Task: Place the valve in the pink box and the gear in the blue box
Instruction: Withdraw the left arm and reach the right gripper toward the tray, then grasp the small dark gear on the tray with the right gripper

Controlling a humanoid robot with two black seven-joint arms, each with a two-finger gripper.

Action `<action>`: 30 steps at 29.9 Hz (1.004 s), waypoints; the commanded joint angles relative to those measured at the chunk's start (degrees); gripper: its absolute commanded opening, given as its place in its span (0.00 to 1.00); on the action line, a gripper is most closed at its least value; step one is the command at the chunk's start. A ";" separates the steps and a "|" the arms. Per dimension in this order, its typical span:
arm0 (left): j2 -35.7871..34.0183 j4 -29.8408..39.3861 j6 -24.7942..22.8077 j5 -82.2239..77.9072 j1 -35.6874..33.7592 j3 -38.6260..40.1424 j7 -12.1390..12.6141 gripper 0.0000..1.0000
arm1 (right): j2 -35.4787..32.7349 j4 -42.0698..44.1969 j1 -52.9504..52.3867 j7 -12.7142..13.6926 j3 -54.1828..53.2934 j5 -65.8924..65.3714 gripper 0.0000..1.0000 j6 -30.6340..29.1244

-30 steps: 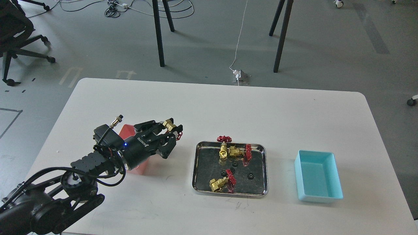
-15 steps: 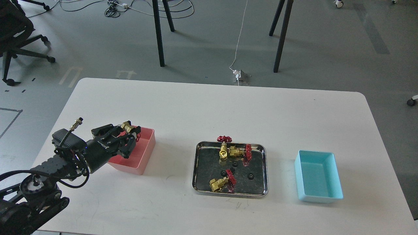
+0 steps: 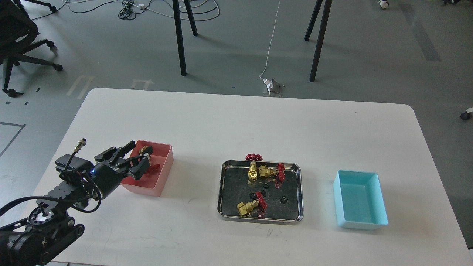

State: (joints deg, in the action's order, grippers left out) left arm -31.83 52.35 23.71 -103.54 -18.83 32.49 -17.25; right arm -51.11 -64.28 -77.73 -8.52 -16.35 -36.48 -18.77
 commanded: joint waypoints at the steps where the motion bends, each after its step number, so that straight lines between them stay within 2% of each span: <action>1: -0.51 0.38 -0.86 8.77 -3.75 0.29 0.12 0.97 | -0.04 -9.70 1.26 0.08 1.57 -10.16 0.99 -0.30; 6: -3.84 0.38 -6.65 30.36 -12.00 2.57 -0.15 0.97 | -0.04 -22.18 1.61 -0.01 8.86 -25.45 0.99 -4.24; 9: -6.75 0.38 -12.09 45.48 -18.76 2.84 -0.15 0.97 | 0.13 -27.20 1.79 -0.36 12.64 -35.20 0.99 -8.63; 11: -8.85 0.21 -13.95 52.79 -23.60 2.67 -0.06 0.97 | 1.36 -28.70 1.96 -0.45 15.72 -40.57 0.99 -9.23; 20: -14.83 -2.87 -16.59 57.84 -38.73 2.75 0.99 0.97 | 13.47 -26.96 5.47 -0.54 24.25 -58.78 0.99 -9.23; 25: -17.74 -3.39 -16.68 60.12 -43.66 2.58 1.08 0.97 | 18.50 -23.09 11.80 -0.54 25.14 -65.46 0.99 -9.23; 30: -18.18 -4.18 -16.68 60.12 -44.81 2.75 1.17 0.97 | 20.17 -19.06 17.16 -0.54 24.61 -70.56 0.98 -9.23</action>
State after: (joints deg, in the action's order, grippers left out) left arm -49.86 48.62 7.03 -43.47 -63.06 35.15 -16.10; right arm -31.58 -85.92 -63.00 -9.06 8.77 -104.84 -28.01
